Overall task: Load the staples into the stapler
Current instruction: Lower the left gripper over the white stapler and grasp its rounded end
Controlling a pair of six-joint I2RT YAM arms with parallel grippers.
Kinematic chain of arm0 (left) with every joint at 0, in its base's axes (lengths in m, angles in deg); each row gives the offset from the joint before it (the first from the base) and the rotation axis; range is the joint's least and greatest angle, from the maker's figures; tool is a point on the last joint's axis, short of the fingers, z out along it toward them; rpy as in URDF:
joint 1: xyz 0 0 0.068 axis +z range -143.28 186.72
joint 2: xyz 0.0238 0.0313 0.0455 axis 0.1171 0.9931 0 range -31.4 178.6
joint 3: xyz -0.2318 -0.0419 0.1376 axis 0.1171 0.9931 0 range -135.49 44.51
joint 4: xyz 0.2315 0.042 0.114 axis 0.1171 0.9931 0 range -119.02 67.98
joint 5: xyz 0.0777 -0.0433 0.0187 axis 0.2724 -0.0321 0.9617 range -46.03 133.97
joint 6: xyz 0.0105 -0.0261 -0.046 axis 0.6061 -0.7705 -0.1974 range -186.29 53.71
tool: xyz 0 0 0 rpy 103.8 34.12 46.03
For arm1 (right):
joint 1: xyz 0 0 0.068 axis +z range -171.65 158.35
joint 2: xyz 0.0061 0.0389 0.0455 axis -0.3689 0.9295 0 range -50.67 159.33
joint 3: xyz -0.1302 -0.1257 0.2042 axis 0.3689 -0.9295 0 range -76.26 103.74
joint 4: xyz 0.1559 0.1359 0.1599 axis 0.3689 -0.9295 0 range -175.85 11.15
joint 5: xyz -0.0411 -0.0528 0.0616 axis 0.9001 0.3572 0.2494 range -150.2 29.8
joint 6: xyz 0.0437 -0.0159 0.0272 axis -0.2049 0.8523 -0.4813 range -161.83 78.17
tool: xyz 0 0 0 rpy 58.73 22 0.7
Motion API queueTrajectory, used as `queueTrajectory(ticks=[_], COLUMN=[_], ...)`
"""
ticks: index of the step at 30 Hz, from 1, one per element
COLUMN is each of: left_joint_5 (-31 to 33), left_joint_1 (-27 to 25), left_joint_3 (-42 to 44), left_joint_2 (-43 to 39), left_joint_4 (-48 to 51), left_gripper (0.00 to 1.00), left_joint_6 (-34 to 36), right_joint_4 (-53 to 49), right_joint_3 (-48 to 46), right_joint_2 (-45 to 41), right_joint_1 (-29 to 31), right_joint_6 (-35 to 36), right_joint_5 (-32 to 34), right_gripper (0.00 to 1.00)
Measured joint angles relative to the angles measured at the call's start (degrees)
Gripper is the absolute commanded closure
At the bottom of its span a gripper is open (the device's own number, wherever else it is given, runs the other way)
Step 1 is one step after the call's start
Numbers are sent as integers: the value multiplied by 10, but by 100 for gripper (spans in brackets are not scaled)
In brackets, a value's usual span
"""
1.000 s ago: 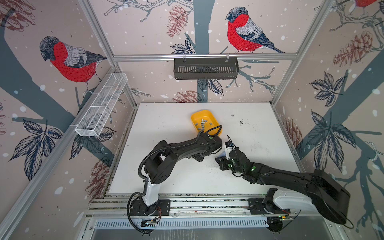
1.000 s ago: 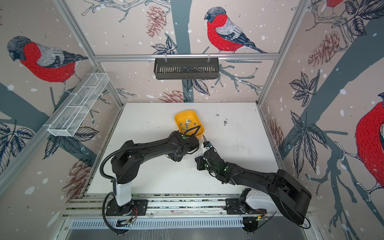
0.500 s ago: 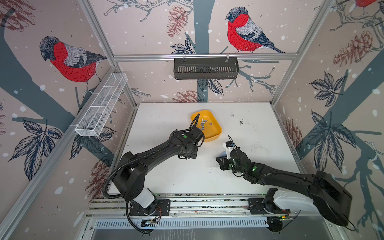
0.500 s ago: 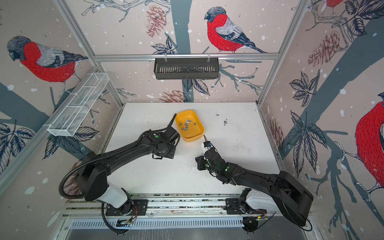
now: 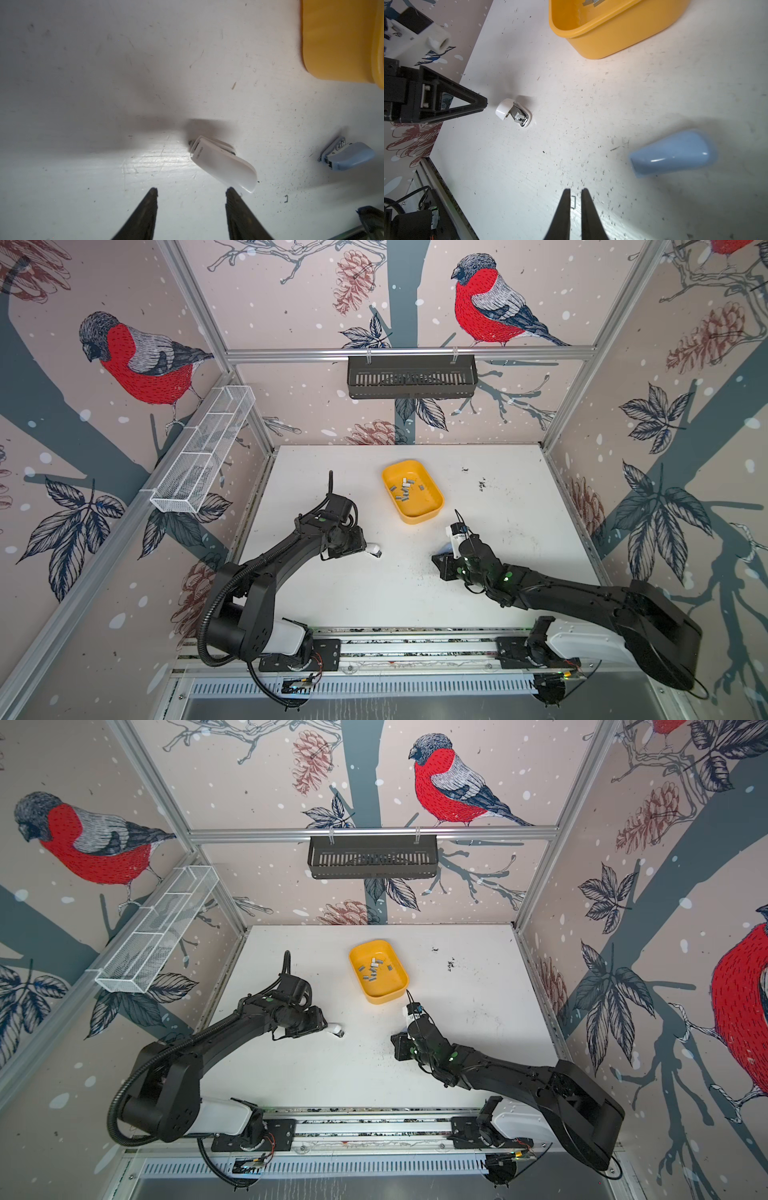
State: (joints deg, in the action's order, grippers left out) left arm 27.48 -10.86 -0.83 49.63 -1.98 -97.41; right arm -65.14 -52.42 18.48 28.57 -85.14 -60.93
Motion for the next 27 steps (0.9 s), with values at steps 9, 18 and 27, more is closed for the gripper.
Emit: queueTrajectory(ticks=[9, 18, 27], left_joint_5=[-176, -245, -232], left_joint_1=[54, 54, 25], left_joint_3=[71, 80, 103], left_joint_2=[-2, 15, -13], left_joint_4=[-149, -223, -203], left_gripper=[39, 33, 33], left_joint_6=[-7, -4, -20], right_joint_4=[1, 5, 7], right_joint_3=[-2, -8, -16], right_joint_2=[3, 5, -6], right_joint_1=[2, 3, 2], right_joint_6=[-2, -4, -4], right_joint_5=[-1, -1, -1], right_gripper=[88, 89, 89])
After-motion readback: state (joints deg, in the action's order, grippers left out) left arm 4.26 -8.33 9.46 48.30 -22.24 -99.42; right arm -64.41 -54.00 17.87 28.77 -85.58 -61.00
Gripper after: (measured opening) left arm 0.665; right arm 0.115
